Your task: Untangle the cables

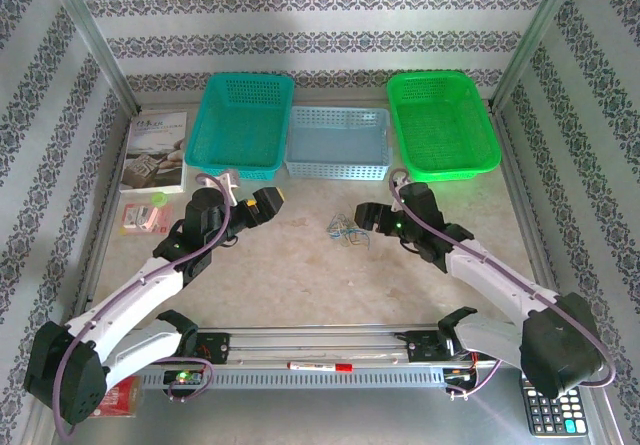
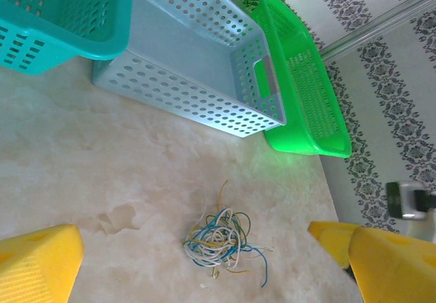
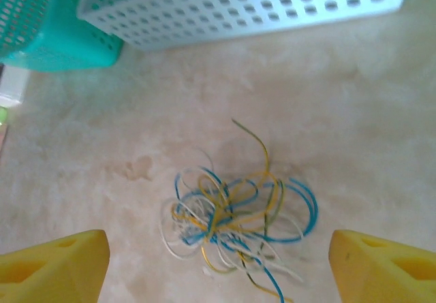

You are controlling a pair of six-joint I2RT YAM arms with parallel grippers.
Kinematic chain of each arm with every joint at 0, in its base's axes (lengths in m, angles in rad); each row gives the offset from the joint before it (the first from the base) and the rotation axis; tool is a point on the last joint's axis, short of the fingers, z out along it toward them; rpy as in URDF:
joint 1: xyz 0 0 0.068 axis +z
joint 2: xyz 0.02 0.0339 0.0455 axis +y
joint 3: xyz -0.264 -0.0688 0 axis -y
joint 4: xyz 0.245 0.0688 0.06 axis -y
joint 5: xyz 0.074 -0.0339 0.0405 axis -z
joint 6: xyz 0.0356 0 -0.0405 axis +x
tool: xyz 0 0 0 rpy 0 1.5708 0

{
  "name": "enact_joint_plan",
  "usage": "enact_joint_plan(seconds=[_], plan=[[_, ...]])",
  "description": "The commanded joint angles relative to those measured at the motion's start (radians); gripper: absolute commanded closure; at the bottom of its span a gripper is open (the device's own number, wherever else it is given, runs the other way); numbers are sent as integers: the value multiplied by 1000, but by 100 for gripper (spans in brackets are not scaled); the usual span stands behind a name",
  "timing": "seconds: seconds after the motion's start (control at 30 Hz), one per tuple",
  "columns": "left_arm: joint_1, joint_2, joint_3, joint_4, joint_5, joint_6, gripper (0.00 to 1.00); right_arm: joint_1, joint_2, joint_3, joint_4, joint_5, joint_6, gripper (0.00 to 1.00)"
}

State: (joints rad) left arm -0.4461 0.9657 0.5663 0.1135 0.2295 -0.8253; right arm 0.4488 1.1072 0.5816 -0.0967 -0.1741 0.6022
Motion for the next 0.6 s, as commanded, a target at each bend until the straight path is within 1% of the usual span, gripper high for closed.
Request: enact_joint_plan(seconds=[0.0, 0.03, 0.13, 0.23, 0.33, 0.43, 0.5, 0.57], plan=[[-23, -25, -16, 40, 20, -23, 0, -10, -15, -48, 13, -32, 31, 19], [-24, -24, -21, 43, 21, -23, 0, -14, -9, -53, 20, -38, 29, 21], [-27, -16, -35, 56, 28, -32, 0, -27, 37, -25, 12, -28, -21, 30], [-31, -7, -43, 69, 32, -41, 0, -36, 120, 62, -29, -11, -102, 37], [-34, -5, -47, 75, 31, -42, 0, -35, 238, 174, -79, 7, -184, 44], [-39, -6, -49, 75, 31, -44, 0, -24, 365, 292, -132, 22, -247, 47], [-40, -7, -49, 71, 28, -44, 0, -5, 440, 362, -164, 64, -278, 47], [-41, -12, -50, 64, 27, -43, 0, 16, 505, 420, -191, 108, -302, 50]])
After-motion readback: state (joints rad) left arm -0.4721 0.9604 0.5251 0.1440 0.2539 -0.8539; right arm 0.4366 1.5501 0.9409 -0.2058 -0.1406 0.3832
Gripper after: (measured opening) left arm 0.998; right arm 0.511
